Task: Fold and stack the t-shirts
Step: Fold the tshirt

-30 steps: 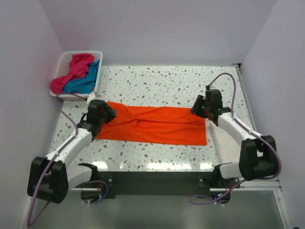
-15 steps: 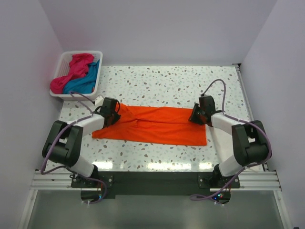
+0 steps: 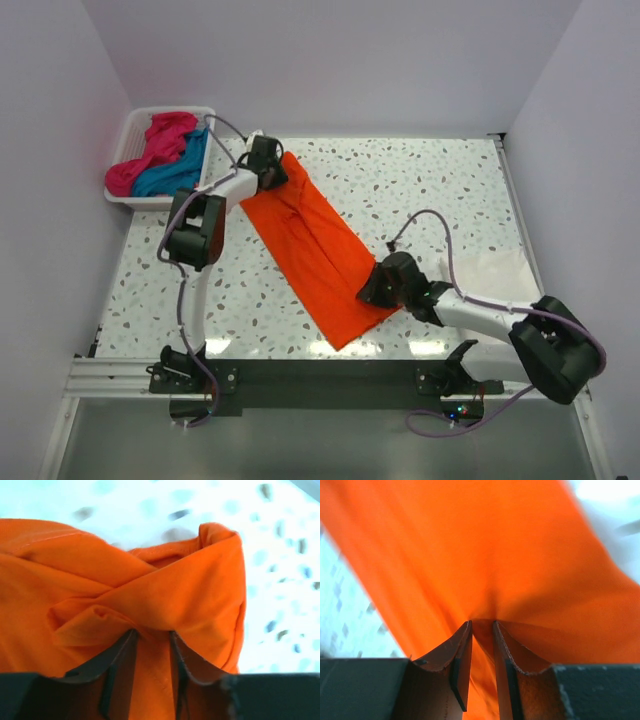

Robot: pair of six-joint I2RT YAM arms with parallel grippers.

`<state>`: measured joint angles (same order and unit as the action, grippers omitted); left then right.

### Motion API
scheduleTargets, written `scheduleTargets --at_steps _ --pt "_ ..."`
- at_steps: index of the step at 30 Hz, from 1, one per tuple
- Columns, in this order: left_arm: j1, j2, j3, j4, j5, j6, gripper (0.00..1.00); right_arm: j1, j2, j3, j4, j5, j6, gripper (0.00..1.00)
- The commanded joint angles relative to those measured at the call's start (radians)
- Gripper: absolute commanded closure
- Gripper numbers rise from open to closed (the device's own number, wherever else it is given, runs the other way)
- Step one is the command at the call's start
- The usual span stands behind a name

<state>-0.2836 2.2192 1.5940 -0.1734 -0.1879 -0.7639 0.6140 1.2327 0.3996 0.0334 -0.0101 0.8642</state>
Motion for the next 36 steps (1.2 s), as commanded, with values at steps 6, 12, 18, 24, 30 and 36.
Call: scheduleTargets --at_steps 6,12,18,24,30,36 --pt "-0.042 0.350 0.581 -0.031 0.514 0.310 0.36 0.308 0.308 0.338 0.107 0.053 0.113 0.71" --pt "-0.034 0.136 0.457 0.126 0.550 0.289 0.18 0.300 0.232 0.473 -0.103 0.117 -0.062 0.49" --pt "-0.046 -0.259 0.069 0.207 0.307 0.106 0.26 0.277 0.048 0.426 -0.281 0.219 -0.139 0.43" --pt "-0.235 -0.681 -0.406 -0.008 -0.119 -0.047 0.40 0.273 -0.070 0.312 -0.357 0.242 -0.136 0.44" --pt "-0.364 -1.094 -0.893 -0.046 -0.202 -0.218 0.49 0.271 -0.191 0.216 -0.386 0.211 -0.108 0.45" --pt "-0.442 -1.296 -1.146 -0.118 -0.137 -0.255 0.50 0.271 -0.211 0.148 -0.369 0.171 -0.080 0.49"
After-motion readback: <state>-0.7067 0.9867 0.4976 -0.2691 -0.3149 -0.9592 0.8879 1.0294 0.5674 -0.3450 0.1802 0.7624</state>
